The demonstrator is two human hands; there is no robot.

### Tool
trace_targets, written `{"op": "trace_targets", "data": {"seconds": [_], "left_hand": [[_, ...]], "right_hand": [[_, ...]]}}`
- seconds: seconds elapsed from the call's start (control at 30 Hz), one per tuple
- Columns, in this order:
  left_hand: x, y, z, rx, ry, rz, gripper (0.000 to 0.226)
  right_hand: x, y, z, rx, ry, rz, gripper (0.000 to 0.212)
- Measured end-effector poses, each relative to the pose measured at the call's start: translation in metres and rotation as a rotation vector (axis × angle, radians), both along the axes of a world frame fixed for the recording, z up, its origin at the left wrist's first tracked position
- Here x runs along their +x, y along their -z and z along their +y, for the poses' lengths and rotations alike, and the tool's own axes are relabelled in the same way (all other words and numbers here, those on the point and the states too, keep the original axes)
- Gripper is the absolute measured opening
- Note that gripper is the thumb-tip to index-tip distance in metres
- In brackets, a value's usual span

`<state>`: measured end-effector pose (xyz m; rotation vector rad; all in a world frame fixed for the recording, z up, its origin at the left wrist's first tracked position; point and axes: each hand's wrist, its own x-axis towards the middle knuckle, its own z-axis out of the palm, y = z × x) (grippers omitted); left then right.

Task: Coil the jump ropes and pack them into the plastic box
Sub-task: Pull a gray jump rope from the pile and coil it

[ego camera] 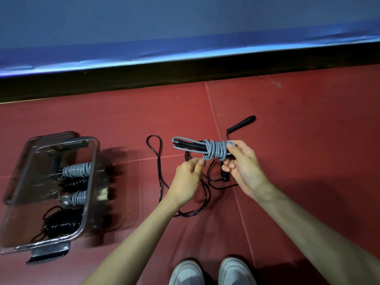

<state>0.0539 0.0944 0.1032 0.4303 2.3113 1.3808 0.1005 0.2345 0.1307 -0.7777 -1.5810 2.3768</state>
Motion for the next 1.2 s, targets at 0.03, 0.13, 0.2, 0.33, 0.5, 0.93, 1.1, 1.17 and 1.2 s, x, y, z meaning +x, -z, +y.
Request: {"op": "trace_targets", "data": {"seconds": [0.03, 0.13, 0.2, 0.33, 0.5, 0.93, 1.1, 1.17, 1.2], "left_hand": [[0.0, 0.0, -0.001, -0.006, -0.004, 0.003, 0.031], [0.001, 0.0, -0.002, -0.019, -0.002, 0.01, 0.032], [0.002, -0.001, -0.003, -0.027, 0.002, 0.016, 0.033], [0.003, -0.007, -0.002, -0.091, 0.052, 0.069, 0.033], [0.004, -0.019, 0.002, -0.262, 0.185, 0.221, 0.031], [-0.004, -0.048, -0.011, -0.709, 0.389, 0.665, 0.023], [-0.012, -0.057, -0.014, -0.724, 0.369, 0.721, 0.023], [-0.012, -0.057, -0.016, -0.769, 0.387, 0.73, 0.026], [-0.012, -0.056, -0.016, -0.778, 0.389, 0.715, 0.028]], "right_hand": [[0.0, 0.0, 0.0, 0.004, -0.005, -0.002, 0.015], [0.0, 0.0, -0.001, 0.012, -0.018, -0.002, 0.014], [0.0, 0.001, -0.001, 0.013, -0.02, 0.002, 0.014], [-0.002, 0.004, -0.002, 0.013, 0.012, 0.001, 0.014], [-0.005, 0.008, 0.001, 0.072, 0.062, 0.024, 0.014], [-0.009, 0.011, 0.01, 0.535, -0.042, 0.027, 0.02], [-0.011, 0.013, 0.013, 0.706, -0.176, 0.071, 0.007], [-0.011, 0.015, 0.014, 0.775, -0.214, 0.079, 0.006], [-0.01, 0.015, 0.013, 0.804, -0.229, 0.082, 0.006]]}}
